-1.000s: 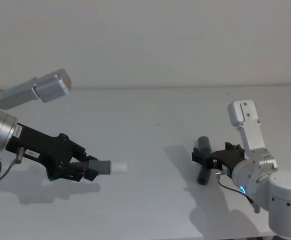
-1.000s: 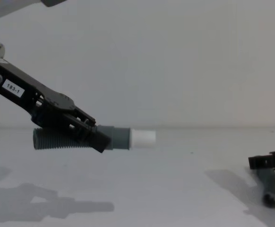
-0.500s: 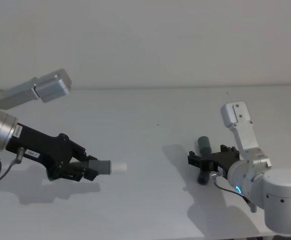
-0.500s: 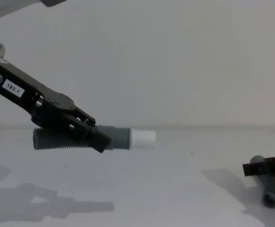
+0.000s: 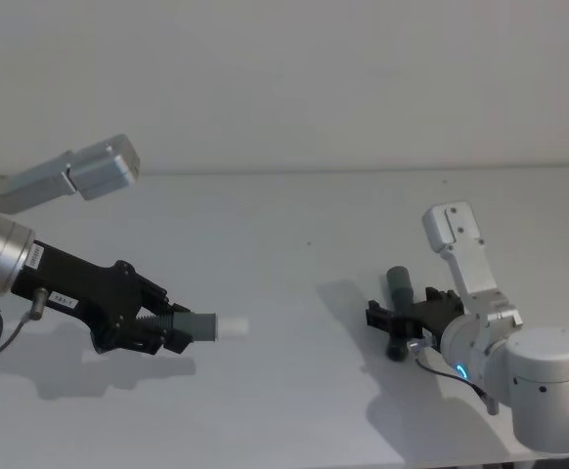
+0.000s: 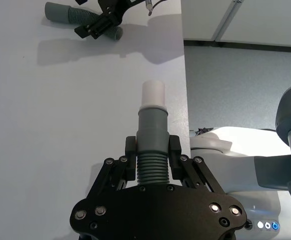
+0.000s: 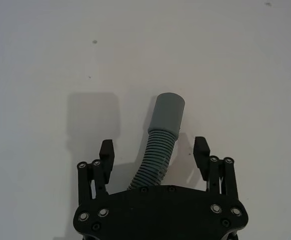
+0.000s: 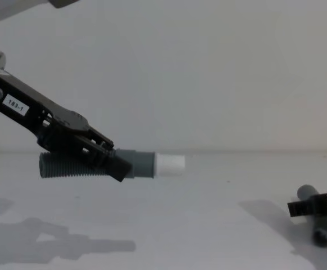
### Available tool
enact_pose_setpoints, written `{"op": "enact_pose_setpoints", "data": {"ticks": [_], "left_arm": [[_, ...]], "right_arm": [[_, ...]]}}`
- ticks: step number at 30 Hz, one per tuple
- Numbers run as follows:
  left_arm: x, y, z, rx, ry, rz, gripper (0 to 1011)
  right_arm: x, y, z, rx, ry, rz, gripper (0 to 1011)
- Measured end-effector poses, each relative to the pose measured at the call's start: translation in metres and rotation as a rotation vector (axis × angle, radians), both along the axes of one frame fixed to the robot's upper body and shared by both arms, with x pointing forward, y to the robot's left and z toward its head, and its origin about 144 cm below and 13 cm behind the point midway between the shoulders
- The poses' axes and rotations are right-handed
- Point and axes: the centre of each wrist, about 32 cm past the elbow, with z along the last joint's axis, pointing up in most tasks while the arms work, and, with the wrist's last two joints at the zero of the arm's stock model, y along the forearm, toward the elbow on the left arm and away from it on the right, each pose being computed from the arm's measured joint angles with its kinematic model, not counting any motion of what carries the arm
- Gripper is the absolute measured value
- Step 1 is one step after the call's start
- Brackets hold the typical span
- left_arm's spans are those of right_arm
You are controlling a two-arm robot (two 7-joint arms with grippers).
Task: Use both hands to pick up one end of the pipe from the table, align the ends, and insert them.
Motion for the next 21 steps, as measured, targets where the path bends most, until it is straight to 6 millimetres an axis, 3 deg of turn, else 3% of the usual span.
{"op": "enact_pose_setpoints", "data": {"ticks": [7, 21], "left_arm": [[0.0000, 0.0000, 0.0000, 0.000, 0.000, 0.000, 344], [0.0000, 0.0000, 0.0000, 0.000, 0.000, 0.000, 344]], "right_arm": [[0.0009, 0.0000, -0.0024, -0.010, 0.007, -0.002, 815], [0.0014, -0.0010, -0.0051, -0.003, 0.016, -0.004, 336]]}}
